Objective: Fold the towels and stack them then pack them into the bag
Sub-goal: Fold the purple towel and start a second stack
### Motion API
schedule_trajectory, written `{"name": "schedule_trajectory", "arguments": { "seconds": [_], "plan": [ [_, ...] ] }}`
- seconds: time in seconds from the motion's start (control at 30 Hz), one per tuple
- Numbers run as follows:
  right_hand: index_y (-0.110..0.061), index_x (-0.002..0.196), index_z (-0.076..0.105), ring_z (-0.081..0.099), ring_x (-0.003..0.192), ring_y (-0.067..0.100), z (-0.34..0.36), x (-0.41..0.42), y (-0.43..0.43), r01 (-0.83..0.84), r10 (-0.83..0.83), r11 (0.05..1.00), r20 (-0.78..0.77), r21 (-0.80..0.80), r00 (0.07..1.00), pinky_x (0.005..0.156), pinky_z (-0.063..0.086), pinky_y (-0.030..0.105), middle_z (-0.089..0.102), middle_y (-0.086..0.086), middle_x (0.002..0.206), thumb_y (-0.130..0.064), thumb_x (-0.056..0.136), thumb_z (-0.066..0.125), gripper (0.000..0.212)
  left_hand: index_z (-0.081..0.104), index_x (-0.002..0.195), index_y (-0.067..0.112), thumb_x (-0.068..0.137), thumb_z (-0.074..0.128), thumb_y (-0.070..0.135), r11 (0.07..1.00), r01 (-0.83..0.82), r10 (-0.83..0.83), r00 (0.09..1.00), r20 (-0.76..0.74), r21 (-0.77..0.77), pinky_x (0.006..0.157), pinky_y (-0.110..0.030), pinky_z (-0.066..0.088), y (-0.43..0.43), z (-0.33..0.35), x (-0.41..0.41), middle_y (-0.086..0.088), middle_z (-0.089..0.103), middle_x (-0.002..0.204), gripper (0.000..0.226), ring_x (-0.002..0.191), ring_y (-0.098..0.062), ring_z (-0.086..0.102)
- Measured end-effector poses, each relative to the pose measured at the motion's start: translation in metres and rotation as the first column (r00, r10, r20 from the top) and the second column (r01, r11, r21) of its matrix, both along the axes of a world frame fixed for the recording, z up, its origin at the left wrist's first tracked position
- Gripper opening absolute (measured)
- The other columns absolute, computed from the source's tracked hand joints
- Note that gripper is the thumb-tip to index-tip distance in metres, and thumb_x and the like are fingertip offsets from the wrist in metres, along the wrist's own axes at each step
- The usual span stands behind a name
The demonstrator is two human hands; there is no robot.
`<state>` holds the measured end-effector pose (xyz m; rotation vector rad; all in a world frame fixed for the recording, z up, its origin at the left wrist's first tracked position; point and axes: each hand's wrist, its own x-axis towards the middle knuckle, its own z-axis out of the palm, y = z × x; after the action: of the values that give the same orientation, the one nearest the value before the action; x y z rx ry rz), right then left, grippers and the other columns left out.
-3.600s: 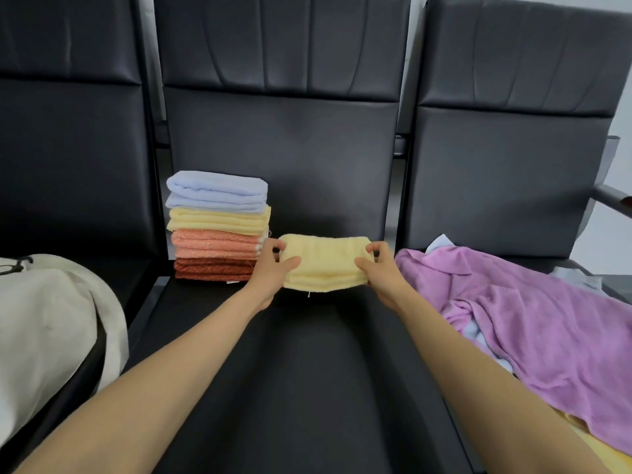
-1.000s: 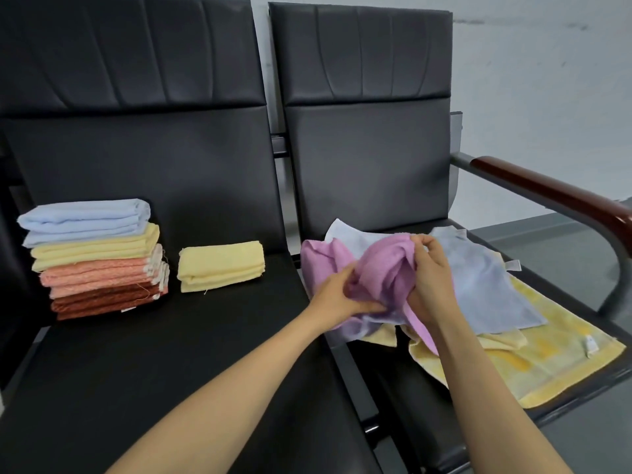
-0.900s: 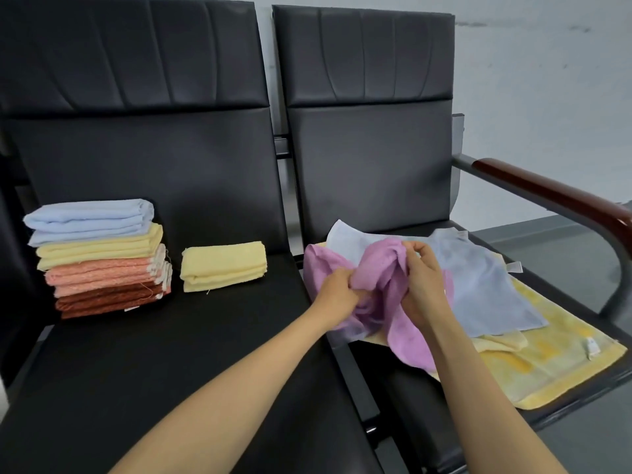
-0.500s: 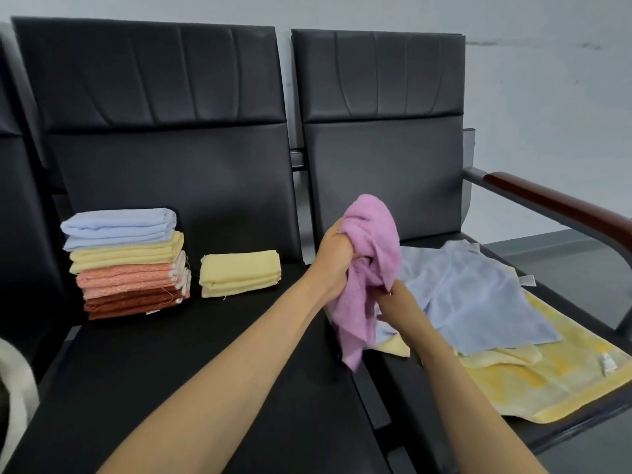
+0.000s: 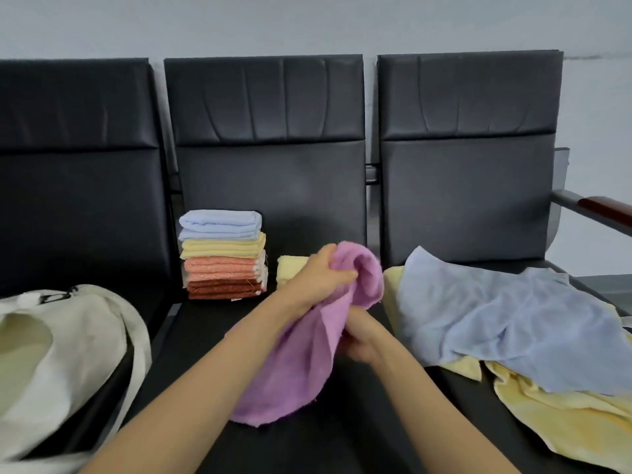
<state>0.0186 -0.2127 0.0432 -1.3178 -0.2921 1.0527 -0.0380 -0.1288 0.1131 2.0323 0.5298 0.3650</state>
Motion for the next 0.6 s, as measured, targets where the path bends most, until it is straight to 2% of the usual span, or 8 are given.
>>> {"name": "schedule_trajectory", "arguments": {
  "seconds": [0.07,0.1,0.2,0.33,0.4,0.47,0.53,0.6],
  "plan": [
    [-0.004,0.086,0.057,0.052,0.061,0.019,-0.013,0.01,0.0,0.102,-0.103,0.99,-0.007,-0.093,0.995,0.055,0.045,0.027,0.056,0.01,0.072,0.002,0.096,0.04,0.021,0.048,0.136,0.022,0.087,0.062,0.019,0.999,-0.019,0.015,0.987,-0.161,-0.026,0.108,-0.037,0.039,0.023,-0.024,-0.021,-0.002,0.047,0.138,0.051,0.124,-0.017,0.048],
    [-0.001,0.091,0.059,0.053,0.067,0.021,-0.019,0.016,-0.002,0.139,-0.14,0.982,0.001,-0.129,0.99,0.058,0.045,0.027,0.057,0.014,0.079,0.002,0.094,0.042,0.017,0.049,0.137,0.019,0.086,0.063,0.022,0.999,-0.026,0.02,0.98,-0.2,-0.028,0.108,-0.034,0.039,0.031,-0.035,-0.034,-0.001,0.049,0.138,0.053,0.124,-0.015,0.049],
    [-0.004,0.106,0.062,0.062,0.097,0.025,-0.024,0.032,-0.009,0.125,-0.1,0.971,0.131,-0.205,0.986,0.072,0.05,0.028,0.064,0.014,0.105,-0.008,0.092,0.052,0.018,0.061,0.119,0.015,0.086,0.067,0.018,0.999,-0.049,0.046,0.954,-0.295,-0.002,0.089,-0.024,0.046,0.051,-0.072,-0.067,0.001,0.057,0.12,0.034,0.106,-0.012,0.055],
    [0.0,0.103,0.063,0.062,0.084,0.02,-0.033,0.022,-0.006,-0.06,0.156,0.947,0.29,-0.315,0.944,0.074,0.053,0.026,0.063,0.01,0.095,-0.011,0.092,0.057,0.017,0.063,0.093,0.019,0.08,0.074,0.022,0.996,0.026,0.016,0.904,-0.428,0.091,0.07,-0.011,0.044,0.06,-0.117,-0.095,0.006,0.062,0.095,0.017,0.085,-0.006,0.057],
    [-0.006,0.101,0.062,0.057,0.083,0.017,-0.04,0.013,-0.001,-0.162,0.421,0.847,0.452,-0.507,0.787,0.074,0.049,0.026,0.059,0.006,0.092,-0.019,0.088,0.061,0.018,0.064,0.085,0.022,0.077,0.077,0.029,0.99,0.081,-0.019,0.887,-0.462,0.114,0.064,-0.011,0.041,0.06,-0.13,-0.099,0.01,0.06,0.083,0.017,0.074,-0.002,0.053],
    [-0.014,0.11,0.057,0.058,0.092,0.017,-0.045,0.005,0.007,-0.155,0.596,0.748,0.55,-0.645,0.585,0.077,0.048,0.026,0.058,0.002,0.104,-0.025,0.085,0.066,0.029,0.067,0.088,0.019,0.072,0.08,0.036,0.991,0.086,-0.033,0.892,-0.451,0.098,0.067,-0.018,0.042,0.059,-0.136,-0.101,0.007,0.058,0.083,0.026,0.073,-0.005,0.051],
    [-0.013,0.126,0.046,0.059,0.093,0.02,-0.051,0.003,0.013,-0.117,0.62,0.737,0.597,-0.666,0.509,0.075,0.05,0.028,0.051,0.004,0.118,-0.026,0.084,0.069,0.05,0.066,0.095,0.019,0.069,0.08,0.043,0.987,0.113,-0.052,0.9,-0.433,0.114,0.078,-0.027,0.046,0.058,-0.139,-0.103,0.005,0.055,0.094,0.038,0.084,-0.008,0.051],
    [-0.012,0.132,0.039,0.059,0.085,0.023,-0.055,0.001,0.014,-0.03,0.624,0.73,0.649,-0.683,0.435,0.072,0.051,0.031,0.045,0.008,0.125,-0.026,0.087,0.064,0.053,0.06,0.101,0.026,0.066,0.08,0.052,0.965,0.184,-0.073,0.872,-0.484,0.185,0.091,-0.029,0.043,0.057,-0.141,-0.104,0.005,0.044,0.11,0.048,0.101,-0.011,0.045]
  ]
}}
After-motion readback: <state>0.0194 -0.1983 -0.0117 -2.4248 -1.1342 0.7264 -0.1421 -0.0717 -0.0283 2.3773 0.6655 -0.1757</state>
